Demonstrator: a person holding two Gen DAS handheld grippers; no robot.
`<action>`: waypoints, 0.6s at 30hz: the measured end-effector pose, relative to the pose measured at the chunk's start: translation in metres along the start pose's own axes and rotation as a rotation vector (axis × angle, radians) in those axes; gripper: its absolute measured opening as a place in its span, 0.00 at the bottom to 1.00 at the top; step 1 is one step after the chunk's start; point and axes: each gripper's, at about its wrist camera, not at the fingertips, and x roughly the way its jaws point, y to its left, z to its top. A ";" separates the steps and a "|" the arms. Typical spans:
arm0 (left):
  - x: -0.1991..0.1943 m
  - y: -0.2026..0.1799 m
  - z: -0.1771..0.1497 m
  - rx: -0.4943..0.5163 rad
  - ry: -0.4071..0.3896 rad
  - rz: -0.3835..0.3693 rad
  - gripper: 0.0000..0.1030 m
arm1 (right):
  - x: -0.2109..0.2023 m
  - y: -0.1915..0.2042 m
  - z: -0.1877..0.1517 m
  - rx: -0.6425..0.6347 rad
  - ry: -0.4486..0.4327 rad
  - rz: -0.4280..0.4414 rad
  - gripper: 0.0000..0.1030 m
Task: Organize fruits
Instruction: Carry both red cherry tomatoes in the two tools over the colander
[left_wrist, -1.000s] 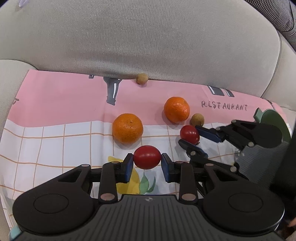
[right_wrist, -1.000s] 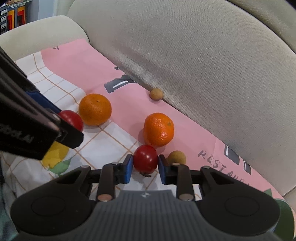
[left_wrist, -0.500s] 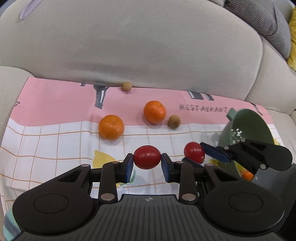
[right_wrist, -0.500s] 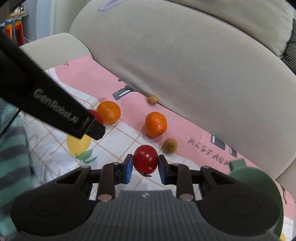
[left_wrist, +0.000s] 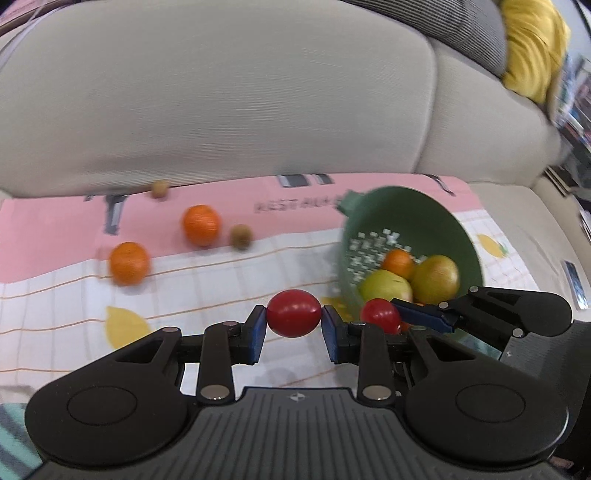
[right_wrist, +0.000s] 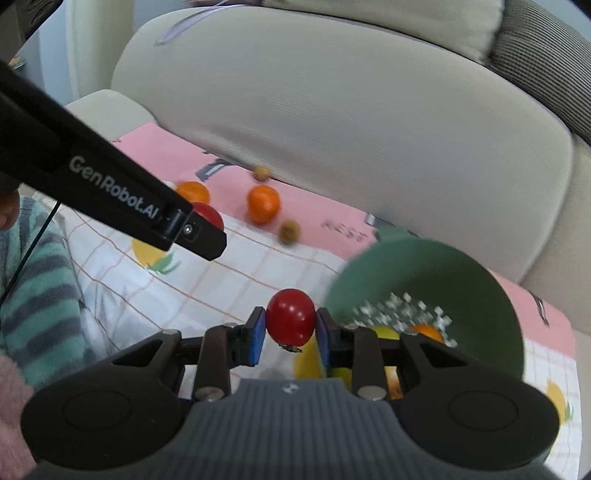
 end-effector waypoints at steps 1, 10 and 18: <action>0.001 -0.006 0.000 0.011 0.004 -0.008 0.35 | -0.002 -0.004 -0.002 0.011 0.003 -0.005 0.25; 0.019 -0.049 0.007 0.065 0.056 -0.083 0.35 | -0.022 -0.046 -0.032 0.097 0.026 -0.077 0.25; 0.047 -0.082 0.015 0.108 0.137 -0.139 0.35 | -0.025 -0.084 -0.048 0.178 0.058 -0.113 0.25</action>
